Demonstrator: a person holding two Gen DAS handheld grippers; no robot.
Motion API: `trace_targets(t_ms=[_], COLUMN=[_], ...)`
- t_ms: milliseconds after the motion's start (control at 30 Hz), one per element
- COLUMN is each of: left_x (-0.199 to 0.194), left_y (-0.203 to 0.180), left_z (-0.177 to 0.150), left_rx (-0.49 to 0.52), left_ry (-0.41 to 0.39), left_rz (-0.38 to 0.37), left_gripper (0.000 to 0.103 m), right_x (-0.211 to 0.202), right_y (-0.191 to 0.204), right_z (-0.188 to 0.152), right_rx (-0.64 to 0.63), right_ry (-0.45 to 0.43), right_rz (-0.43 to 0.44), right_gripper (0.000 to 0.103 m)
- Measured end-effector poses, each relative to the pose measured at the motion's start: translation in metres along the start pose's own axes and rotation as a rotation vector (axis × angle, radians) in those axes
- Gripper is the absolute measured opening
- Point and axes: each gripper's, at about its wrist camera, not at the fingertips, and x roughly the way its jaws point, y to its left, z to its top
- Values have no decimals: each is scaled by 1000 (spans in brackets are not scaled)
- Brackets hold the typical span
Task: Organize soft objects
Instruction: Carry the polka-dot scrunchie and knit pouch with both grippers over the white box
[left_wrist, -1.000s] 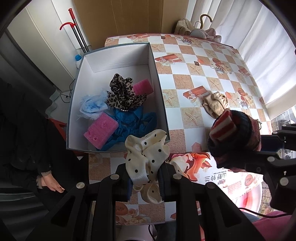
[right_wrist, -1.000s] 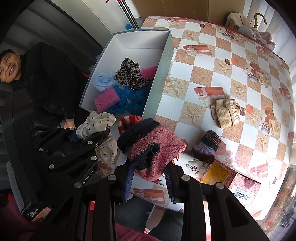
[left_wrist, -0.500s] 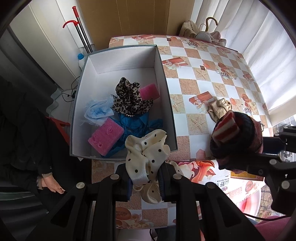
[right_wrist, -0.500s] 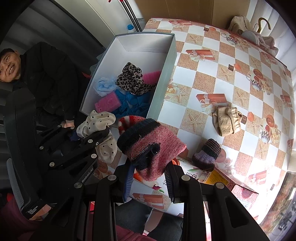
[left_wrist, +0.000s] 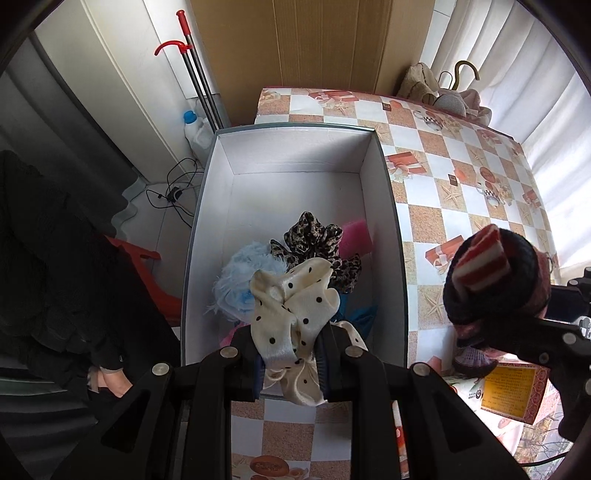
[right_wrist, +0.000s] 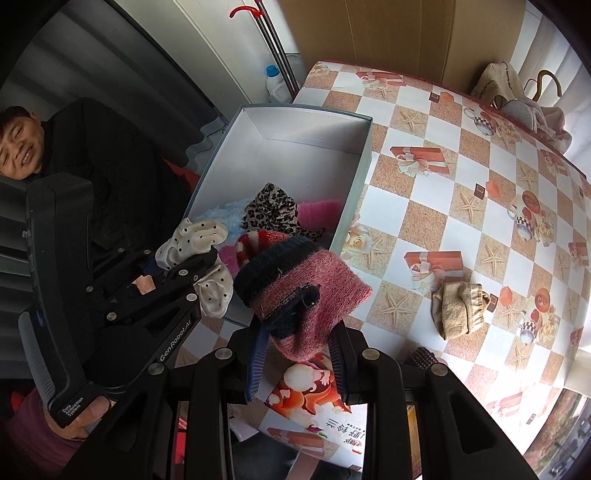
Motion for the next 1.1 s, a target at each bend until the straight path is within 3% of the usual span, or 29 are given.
trace_targets(t_ms=[567,1100], left_x=[42,70], left_y=[25,34], left_z=[41,44], left_rx=[-67,-124], left_ry=[57,109], left_rz=[1,-23], left_gripper=[24,25], right_x=[30,67], right_y=[6,0], right_z=[73,93], right_rx=[-24,-12], right_ry=[-8,36], right_rz=[-29,-42], right_gripper=[32,32])
